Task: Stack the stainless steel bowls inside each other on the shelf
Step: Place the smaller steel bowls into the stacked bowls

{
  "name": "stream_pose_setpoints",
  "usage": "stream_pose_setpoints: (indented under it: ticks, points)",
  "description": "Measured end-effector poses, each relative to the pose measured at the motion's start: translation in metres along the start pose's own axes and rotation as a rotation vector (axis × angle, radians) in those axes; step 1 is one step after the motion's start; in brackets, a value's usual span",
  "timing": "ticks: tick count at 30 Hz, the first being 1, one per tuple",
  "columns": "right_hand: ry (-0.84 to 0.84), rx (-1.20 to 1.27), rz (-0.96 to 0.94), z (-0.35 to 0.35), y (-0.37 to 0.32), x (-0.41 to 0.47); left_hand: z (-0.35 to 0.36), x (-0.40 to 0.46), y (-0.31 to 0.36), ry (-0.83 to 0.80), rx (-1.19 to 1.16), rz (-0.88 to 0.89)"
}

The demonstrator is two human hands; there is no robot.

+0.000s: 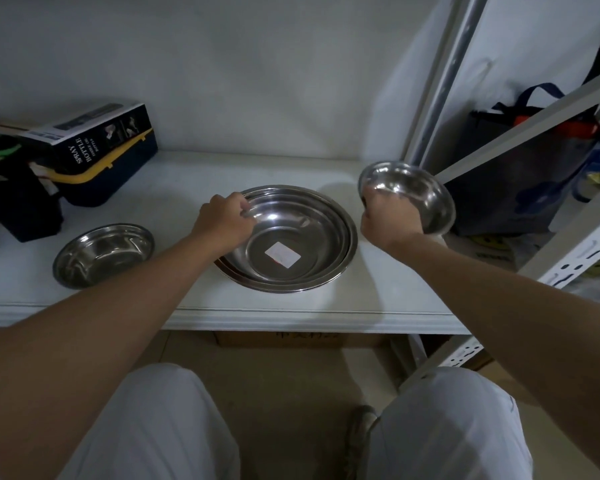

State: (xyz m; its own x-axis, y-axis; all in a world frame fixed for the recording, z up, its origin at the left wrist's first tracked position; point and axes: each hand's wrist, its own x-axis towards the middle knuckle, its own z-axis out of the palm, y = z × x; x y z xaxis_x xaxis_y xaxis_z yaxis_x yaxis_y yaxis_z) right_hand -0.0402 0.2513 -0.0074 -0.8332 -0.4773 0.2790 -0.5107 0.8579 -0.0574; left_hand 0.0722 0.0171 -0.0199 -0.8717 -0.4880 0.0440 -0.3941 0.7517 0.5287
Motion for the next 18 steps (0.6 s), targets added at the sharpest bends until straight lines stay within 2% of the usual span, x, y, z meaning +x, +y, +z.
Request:
stream_pose_setpoints:
  ticks: [3,7,10,14,16,18]
  points:
    - [0.103,0.056,-0.263,-0.009,-0.032,0.004,-0.007,-0.004,0.006,-0.030,-0.142,0.007]
    - [0.096,0.098,-0.615,-0.009,-0.073,0.003,-0.020,-0.008,0.023,-0.119,-0.622,-0.187]
    - [0.117,0.108,-0.766,-0.011,-0.095,-0.002,-0.031,-0.006,0.020,-0.071,-0.714,-0.265]
    - [0.067,0.134,-0.808,-0.015,-0.109,0.001,-0.035,-0.007,0.002,0.025,-0.699,-0.293]
    - [-0.046,0.245,-0.724,-0.020,-0.114,0.005,-0.036,-0.010,-0.002,0.041,-0.688,-0.313]
    - [-0.011,0.364,-0.560,-0.022,-0.115,0.013,-0.035,-0.010,-0.005,0.049,-0.688,-0.322]
